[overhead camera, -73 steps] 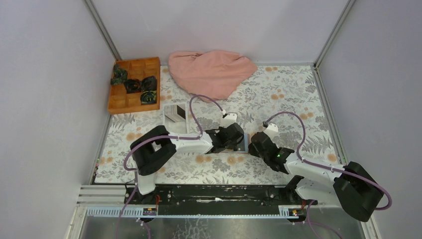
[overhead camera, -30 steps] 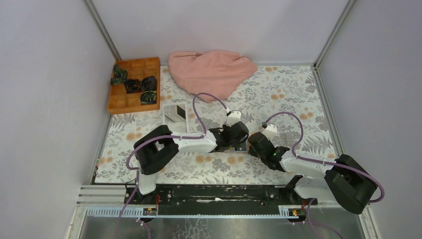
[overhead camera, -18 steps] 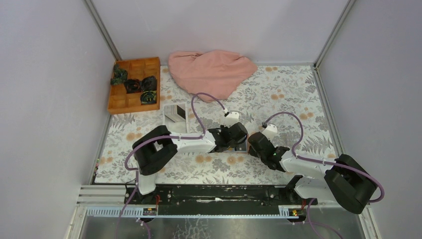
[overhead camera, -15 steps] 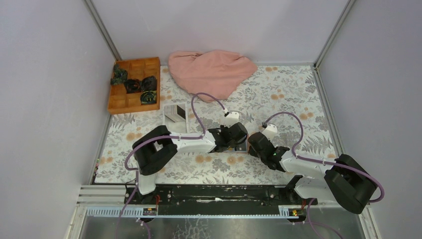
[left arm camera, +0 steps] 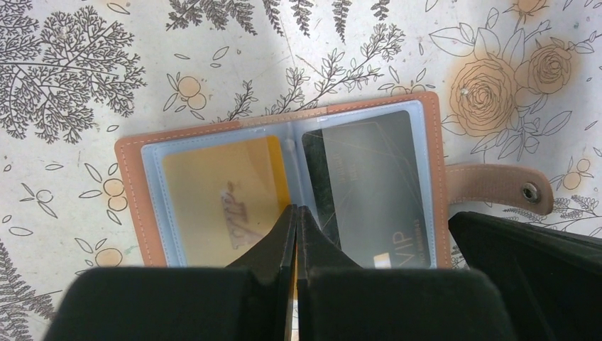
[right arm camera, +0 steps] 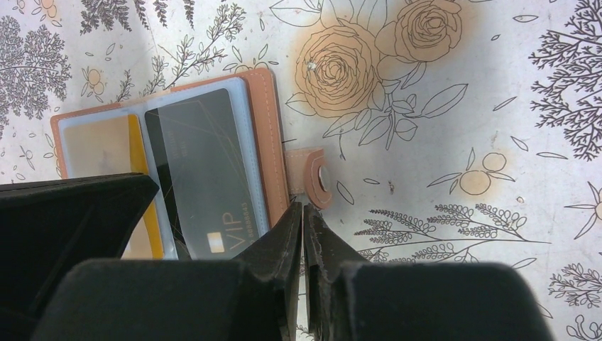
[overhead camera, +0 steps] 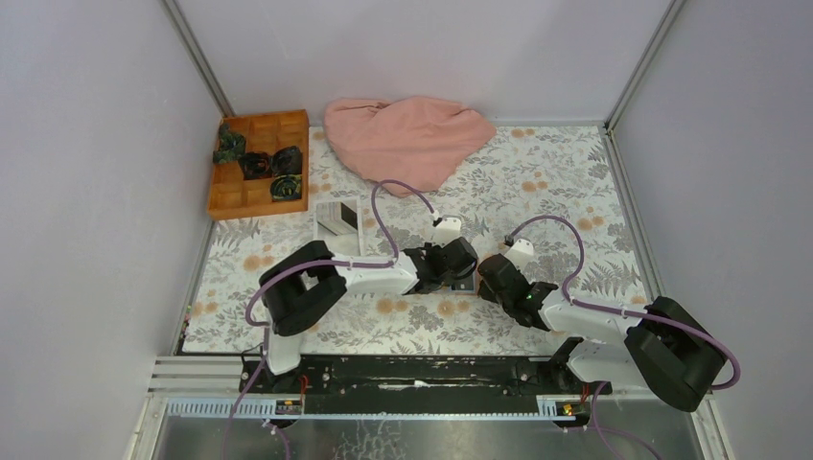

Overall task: Put the credit cards into the card holder
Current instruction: Insert the credit card into the card holder.

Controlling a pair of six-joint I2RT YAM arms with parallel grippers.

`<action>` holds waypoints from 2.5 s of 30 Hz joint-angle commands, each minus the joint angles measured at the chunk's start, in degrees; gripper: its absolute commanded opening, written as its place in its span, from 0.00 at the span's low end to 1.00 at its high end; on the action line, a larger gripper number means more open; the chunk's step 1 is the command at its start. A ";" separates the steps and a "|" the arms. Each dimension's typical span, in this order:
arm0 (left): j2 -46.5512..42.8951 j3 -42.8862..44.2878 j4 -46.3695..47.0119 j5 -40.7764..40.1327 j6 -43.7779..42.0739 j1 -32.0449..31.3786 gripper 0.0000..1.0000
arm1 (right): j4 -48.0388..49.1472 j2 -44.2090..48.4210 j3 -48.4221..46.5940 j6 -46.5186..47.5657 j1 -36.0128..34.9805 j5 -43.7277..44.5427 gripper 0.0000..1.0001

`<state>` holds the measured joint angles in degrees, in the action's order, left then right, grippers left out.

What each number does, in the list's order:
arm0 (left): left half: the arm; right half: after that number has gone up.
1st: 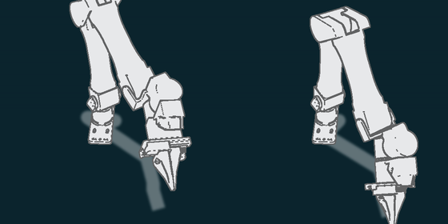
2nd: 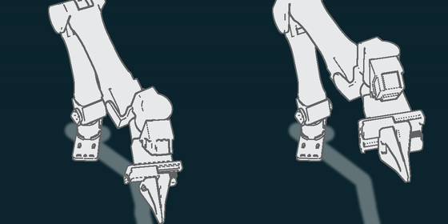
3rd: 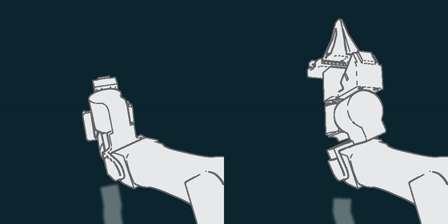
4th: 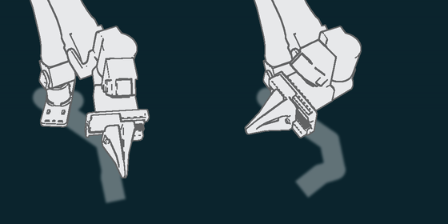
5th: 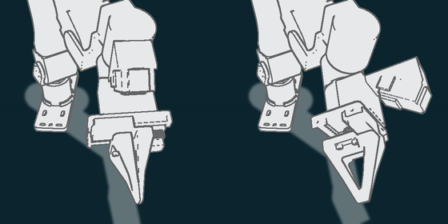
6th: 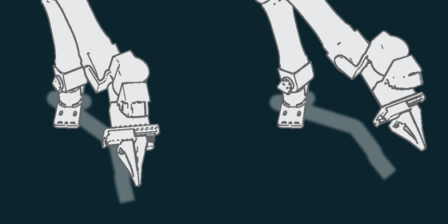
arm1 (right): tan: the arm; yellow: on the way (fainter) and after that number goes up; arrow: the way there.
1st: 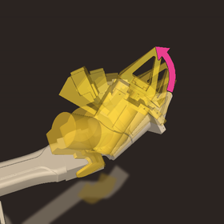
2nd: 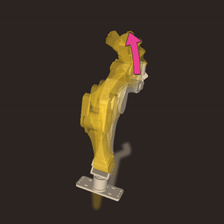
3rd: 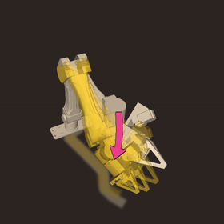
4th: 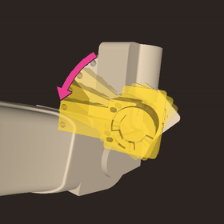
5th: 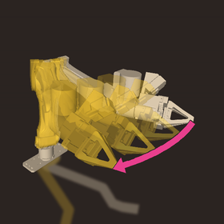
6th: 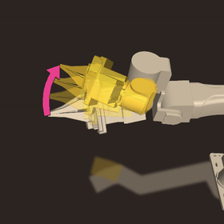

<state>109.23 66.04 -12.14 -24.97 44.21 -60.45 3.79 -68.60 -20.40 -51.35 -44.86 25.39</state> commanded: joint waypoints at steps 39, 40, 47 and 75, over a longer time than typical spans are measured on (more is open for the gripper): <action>-0.42 2.45 -2.01 -4.36 1.24 -0.63 0.03 | -0.06 -1.01 -0.48 0.02 -0.40 0.28 0.11; -0.54 2.63 -2.32 -4.79 1.17 -0.65 0.03 | -0.12 -1.01 -0.65 0.04 -0.36 0.28 0.11; -2.20 2.96 -3.50 -6.63 0.88 -0.63 0.05 | -0.40 -1.10 -1.12 0.09 -0.40 -0.12 0.11; -26.90 -20.61 7.06 -18.46 7.73 0.19 0.91 | -3.73 5.35 -1.85 3.13 -0.40 1.60 0.30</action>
<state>85.60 47.22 -10.74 -41.56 50.74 -60.60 0.69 -65.21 -21.41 -48.82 -44.86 24.95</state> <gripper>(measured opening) 0.881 0.287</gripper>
